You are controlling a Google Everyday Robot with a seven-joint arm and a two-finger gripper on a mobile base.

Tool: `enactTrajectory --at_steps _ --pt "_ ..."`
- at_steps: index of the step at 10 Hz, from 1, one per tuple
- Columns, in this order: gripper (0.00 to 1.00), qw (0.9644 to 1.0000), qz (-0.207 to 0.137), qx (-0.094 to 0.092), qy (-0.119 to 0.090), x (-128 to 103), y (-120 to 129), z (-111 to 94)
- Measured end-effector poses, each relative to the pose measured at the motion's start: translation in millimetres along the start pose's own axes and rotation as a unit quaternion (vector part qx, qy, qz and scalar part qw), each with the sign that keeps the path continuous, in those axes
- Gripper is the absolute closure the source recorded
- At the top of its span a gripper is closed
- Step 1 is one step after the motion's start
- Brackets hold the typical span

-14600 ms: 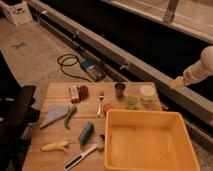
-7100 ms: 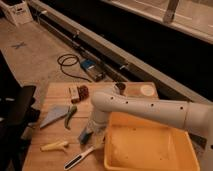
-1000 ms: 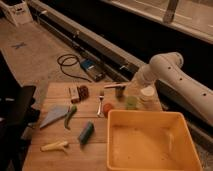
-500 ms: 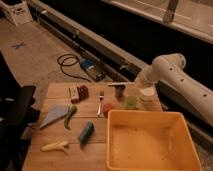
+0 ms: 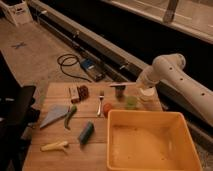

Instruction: Place brush in paper cup

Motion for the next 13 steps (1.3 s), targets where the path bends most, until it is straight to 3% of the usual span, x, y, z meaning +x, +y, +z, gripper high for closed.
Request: enactTrajectory --at_steps 4,11,13 --pt "1.0 0.9989 0.037 -0.016 0.024 36.8 -9.2 28.6" --pt "1.0 0.9983 0.042 -0.018 0.036 41.4 -21.7 42.5" --pt "0.84 0.998 0.046 -0.027 0.034 37.7 -18.7 45.1"
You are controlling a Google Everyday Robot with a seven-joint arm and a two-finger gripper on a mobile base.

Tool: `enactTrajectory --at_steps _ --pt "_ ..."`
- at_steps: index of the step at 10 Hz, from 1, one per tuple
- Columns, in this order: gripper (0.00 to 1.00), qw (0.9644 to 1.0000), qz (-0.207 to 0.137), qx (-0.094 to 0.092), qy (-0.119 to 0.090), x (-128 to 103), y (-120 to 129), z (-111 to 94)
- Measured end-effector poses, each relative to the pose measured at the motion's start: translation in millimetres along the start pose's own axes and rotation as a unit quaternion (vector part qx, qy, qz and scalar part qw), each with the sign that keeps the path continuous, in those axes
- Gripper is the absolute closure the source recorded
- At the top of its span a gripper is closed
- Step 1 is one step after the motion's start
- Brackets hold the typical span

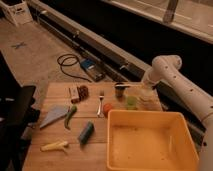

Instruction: Place brush in paper cup

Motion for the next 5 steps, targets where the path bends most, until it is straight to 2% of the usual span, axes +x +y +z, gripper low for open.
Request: enactTrajectory --at_steps 5 --pt "0.32 0.9999 -0.002 -0.011 -0.005 -11.7 5.8 2.7"
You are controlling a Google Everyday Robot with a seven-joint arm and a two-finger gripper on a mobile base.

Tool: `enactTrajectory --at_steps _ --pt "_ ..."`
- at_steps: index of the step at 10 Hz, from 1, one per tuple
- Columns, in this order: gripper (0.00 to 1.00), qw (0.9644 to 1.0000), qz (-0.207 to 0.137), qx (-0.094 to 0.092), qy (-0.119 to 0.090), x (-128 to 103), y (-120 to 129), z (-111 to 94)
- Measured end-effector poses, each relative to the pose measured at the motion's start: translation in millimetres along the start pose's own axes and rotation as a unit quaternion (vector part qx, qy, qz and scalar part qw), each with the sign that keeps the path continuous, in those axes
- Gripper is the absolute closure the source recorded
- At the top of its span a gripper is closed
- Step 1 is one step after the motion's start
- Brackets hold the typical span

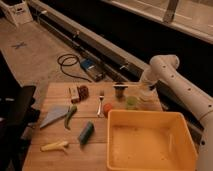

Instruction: Place brush in paper cup

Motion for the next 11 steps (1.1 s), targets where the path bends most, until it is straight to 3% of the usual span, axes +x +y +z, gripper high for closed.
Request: enactTrajectory --at_steps 2,5,9,11 --pt "0.21 1.0 0.002 0.0 0.001 0.4 -0.1 -1.0" --pt "0.2 0.9999 0.005 0.009 0.007 5.7 -4.6 -8.8" --pt "0.2 0.9981 0.007 0.057 0.023 13.8 -33.6 -52.0" --pt "0.2 0.9944 0.021 0.096 0.038 34.2 -51.0 -84.9"
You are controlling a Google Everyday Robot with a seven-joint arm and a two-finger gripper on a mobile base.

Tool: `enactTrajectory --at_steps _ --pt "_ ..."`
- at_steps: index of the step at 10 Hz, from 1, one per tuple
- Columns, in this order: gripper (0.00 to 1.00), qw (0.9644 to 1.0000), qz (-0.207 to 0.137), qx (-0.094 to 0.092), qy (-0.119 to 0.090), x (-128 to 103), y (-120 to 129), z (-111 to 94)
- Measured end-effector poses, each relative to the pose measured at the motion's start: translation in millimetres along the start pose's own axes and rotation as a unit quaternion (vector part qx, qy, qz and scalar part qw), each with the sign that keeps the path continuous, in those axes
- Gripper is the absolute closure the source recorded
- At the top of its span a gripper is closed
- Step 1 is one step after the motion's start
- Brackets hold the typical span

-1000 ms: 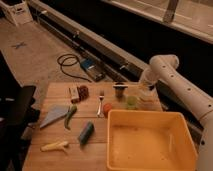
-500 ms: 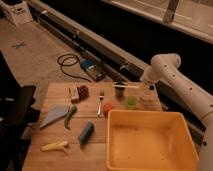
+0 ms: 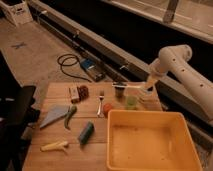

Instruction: Place brush in paper cup

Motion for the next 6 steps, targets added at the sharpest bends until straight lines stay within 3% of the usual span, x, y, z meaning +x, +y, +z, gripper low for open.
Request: enactTrajectory --at_steps 3,6 --pt "0.2 0.9978 0.04 0.04 0.034 43.8 -14.0 -33.0" --pt "0.2 0.9967 0.053 0.045 0.042 50.2 -13.4 -37.9"
